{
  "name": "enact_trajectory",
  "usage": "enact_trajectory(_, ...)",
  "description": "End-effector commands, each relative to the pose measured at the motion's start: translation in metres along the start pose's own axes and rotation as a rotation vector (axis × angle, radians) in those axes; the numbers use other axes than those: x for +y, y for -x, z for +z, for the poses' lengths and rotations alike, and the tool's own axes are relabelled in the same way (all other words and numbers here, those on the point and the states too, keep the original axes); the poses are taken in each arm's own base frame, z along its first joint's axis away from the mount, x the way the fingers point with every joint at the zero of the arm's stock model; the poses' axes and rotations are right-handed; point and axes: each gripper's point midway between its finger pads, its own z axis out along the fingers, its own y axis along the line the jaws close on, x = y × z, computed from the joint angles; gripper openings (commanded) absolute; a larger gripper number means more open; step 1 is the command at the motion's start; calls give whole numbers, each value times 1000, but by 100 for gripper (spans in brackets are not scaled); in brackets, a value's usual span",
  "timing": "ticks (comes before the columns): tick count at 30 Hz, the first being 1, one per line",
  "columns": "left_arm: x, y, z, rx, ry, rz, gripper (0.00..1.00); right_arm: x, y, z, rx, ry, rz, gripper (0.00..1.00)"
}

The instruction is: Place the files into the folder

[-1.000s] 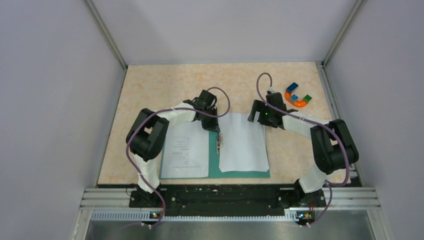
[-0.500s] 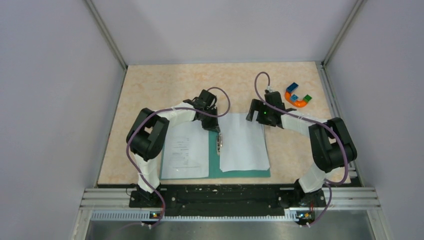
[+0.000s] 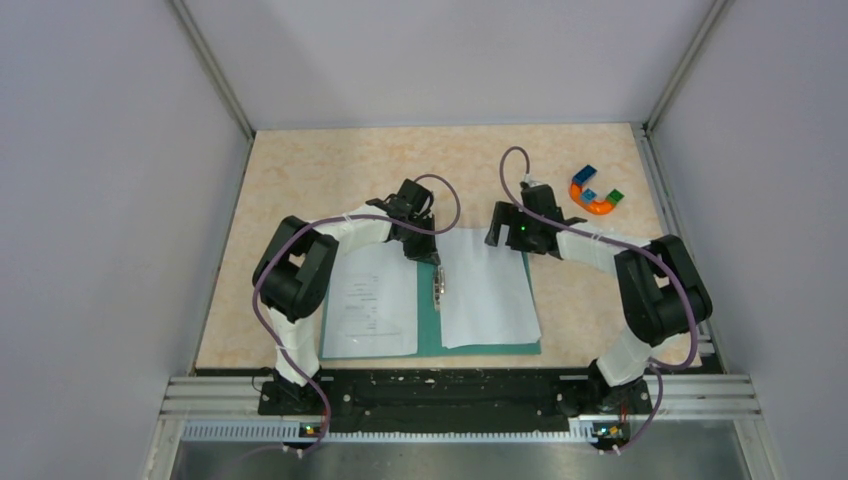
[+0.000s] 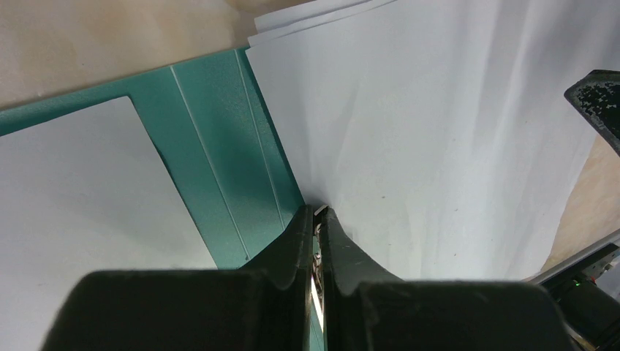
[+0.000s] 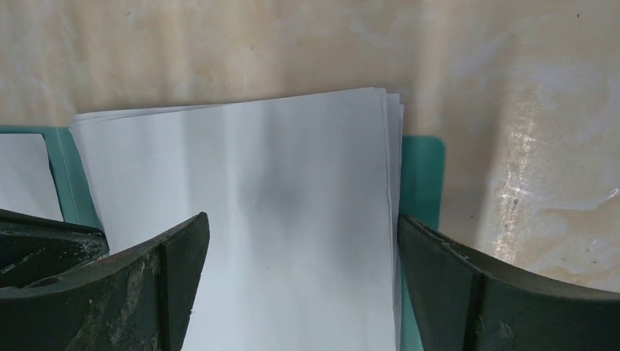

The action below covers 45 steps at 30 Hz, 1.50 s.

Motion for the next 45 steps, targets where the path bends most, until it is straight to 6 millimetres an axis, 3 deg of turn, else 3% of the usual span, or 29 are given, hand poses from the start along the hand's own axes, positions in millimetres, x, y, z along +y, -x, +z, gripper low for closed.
enact_trajectory(1, 16, -9, 7, 29, 64, 4, 0, 4, 12, -7, -28, -7, 1, 96)
enact_trajectory(7, 21, -7, 5, -1, 92, -33, 0, -23, 16, -32, -84, -90, 80, 98)
enact_trajectory(12, 24, -7, 6, -31, 107, -78, 0, -22, 6, -60, -91, -56, 101, 98)
enact_trajectory(21, 27, -2, 4, -72, 123, -116, 0, -14, -70, -100, -10, -4, 136, 97)
enact_trajectory(28, 28, -2, 5, -79, 127, -125, 0, -13, -97, -109, 15, -38, 131, 96)
enact_trajectory(37, 30, -2, 5, -80, 131, -121, 0, -26, -94, -114, -26, -102, 119, 96)
enact_trajectory(45, 30, 0, 4, -85, 133, -121, 0, -23, -108, -106, 20, -85, 113, 96)
